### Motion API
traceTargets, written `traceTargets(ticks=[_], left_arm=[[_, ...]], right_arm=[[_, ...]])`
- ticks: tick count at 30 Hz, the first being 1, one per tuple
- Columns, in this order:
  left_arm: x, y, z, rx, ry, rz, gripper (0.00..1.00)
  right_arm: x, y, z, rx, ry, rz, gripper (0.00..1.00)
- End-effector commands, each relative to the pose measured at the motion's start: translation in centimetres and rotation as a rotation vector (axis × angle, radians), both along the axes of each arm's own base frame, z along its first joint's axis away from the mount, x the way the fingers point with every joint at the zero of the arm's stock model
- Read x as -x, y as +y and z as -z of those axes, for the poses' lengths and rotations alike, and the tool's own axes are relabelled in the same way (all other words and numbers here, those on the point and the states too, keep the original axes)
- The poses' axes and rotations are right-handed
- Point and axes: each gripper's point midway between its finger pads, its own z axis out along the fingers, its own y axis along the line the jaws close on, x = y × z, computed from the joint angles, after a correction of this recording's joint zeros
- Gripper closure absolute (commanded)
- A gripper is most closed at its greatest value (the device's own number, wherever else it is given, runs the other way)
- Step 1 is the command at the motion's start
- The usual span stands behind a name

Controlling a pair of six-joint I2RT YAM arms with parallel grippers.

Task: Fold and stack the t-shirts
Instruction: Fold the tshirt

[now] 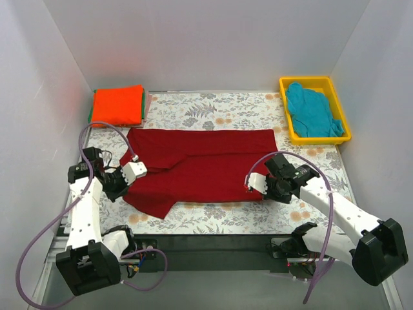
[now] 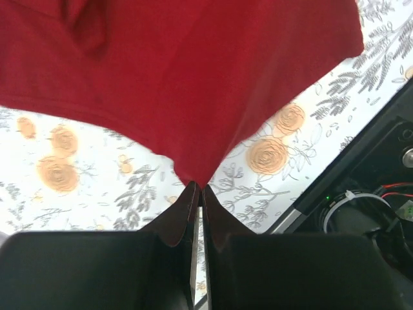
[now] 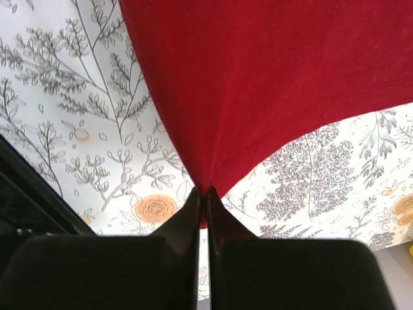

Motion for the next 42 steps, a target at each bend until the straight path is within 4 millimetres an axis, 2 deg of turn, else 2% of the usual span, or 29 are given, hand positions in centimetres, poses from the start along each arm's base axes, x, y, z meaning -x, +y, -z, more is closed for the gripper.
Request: traceTargets(ticks=[1,2,4,5,6,7,8,9,11,12,14,15,17,25,30,42], left_arm=[[-2.3,0.0,-2.3,0.046,-0.014,-0.051,1.0],[-4.0,-0.1,-4.1,0.074,-0.067,-0.058,1.0],[-5.9,-0.2,-5.4,0.113,-0.087,-0.085,1.0],[-7.3,-0.3,-5.5,0.142,-0.087,-0.096,1.0],[-8.9,0.1,-6.9,0.144,-0.122,-0.108,1.0],[-9.7,0.1,-7.3,0.161,-0.12,-0.128,1.0],[-11.0,0.3,-6.8,0.177,-0.096,-0.143,1.0],[-12.5,0.3,-8.3,0.192,-0.134,-0.142,1.0],[-14.3,0.4,-8.8,0.219,-0.138,-0.164,1.0],[-15.3,0.6,-8.4,0.235,-0.121,-0.183,1.0],[-17.2,0.8,-8.9,0.242,-0.144,-0.201,1.0],[-18.0,0.9,-8.2,0.248,-0.124,-0.21,1.0],[-19.3,1.0,-8.1,0.244,-0.137,-0.225,1.0],[-22.3,0.6,-5.1,0.23,-0.106,-0.269,1.0],[-23.8,1.7,-3.5,0.194,-0.101,-0.315,1.0],[-24.4,2.4,-0.5,0.162,-0.064,-0.343,1.0]], right_arm=[[-0.9,-0.6,-1.9,0.016,-0.009,-0.041,0.99],[-1.4,-0.6,-2.1,0.016,-0.013,-0.041,0.99],[-2.3,-0.5,-2.1,0.008,0.018,-0.025,0.99],[-3.5,-0.1,-3.0,-0.004,-0.004,-0.032,0.99],[-4.1,0.0,-3.3,-0.009,-0.006,-0.03,0.99],[-4.9,-0.4,-3.0,0.002,0.013,-0.013,0.99],[-6.1,0.3,-4.0,-0.035,-0.003,-0.015,0.99],[-6.8,0.3,-4.2,-0.039,-0.001,-0.02,0.99],[-8.1,0.3,-4.1,-0.044,0.02,-0.009,0.99],[-9.3,0.6,-4.9,-0.051,-0.004,-0.027,0.99],[-10.5,0.4,-4.4,-0.039,0.018,-0.021,0.99],[-11.6,0.6,-5.0,-0.047,0.001,-0.024,0.99],[-12.6,0.4,-4.5,-0.036,0.018,-0.027,0.99],[-16.3,-0.1,-3.8,-0.02,0.03,-0.034,0.99],[-17.9,-0.1,-3.4,-0.006,0.029,-0.051,0.99],[-21.4,0.2,-1.1,0.041,0.059,-0.083,0.99]])
